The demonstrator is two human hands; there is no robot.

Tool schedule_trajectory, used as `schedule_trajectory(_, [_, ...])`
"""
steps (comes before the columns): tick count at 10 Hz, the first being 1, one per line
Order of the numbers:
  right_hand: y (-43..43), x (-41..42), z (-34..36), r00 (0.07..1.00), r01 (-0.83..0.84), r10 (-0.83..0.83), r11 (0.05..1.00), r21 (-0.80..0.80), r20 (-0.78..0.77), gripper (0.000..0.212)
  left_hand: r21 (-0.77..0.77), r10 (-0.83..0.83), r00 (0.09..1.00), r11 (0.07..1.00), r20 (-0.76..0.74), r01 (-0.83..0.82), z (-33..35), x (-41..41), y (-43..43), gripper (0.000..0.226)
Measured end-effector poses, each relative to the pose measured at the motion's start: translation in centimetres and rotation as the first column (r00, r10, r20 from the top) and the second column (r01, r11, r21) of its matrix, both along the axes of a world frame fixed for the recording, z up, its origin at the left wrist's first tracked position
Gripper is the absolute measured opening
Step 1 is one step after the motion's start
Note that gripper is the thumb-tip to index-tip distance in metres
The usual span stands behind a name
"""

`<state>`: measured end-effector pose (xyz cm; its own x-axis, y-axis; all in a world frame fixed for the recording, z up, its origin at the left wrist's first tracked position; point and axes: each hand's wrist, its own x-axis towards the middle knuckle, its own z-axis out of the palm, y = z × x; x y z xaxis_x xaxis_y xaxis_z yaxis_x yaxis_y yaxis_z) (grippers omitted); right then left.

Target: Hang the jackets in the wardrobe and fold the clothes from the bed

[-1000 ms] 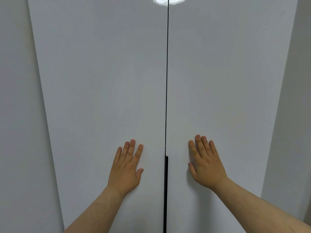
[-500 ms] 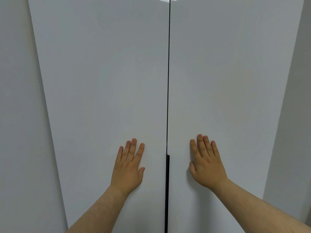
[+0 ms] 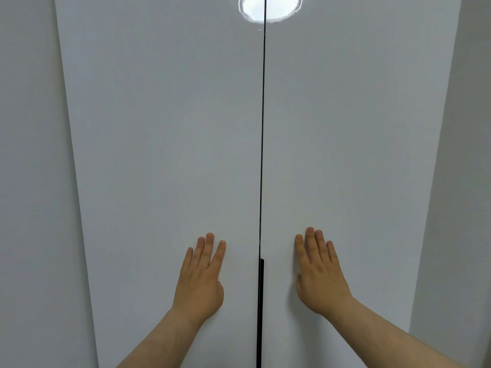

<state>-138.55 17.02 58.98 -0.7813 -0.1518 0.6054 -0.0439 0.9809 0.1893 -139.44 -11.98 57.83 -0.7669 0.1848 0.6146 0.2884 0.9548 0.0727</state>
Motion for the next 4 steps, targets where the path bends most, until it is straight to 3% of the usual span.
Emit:
schedule_trajectory(1, [-0.5,2.5,3.0,0.990,-0.052,0.066,0.993,-0.110,0.125,0.085,0.047,-0.067,0.996,0.997,0.064,0.064,2.8,2.0,0.3,0.084])
schedule_trajectory(2, [0.1,5.7,8.2,0.898,-0.162,0.300,0.905,-0.393,0.323,0.062,0.193,-0.230,0.927,0.965,0.295,0.178,7.9,4.2,-0.4,0.066])
schedule_trajectory(3, [0.8,9.4,15.3,0.908,-0.248,0.379,0.830,-0.501,0.178,0.043,0.256,-0.316,0.889,0.937,0.331,0.238,13.2,5.5,-1.7,0.070])
schedule_trajectory(4, [1.3,14.8,22.2,0.877,-0.448,0.468,0.713,-0.539,-0.110,0.027,0.151,-0.274,0.914,0.959,0.299,0.238,17.2,6.3,-2.6,0.065])
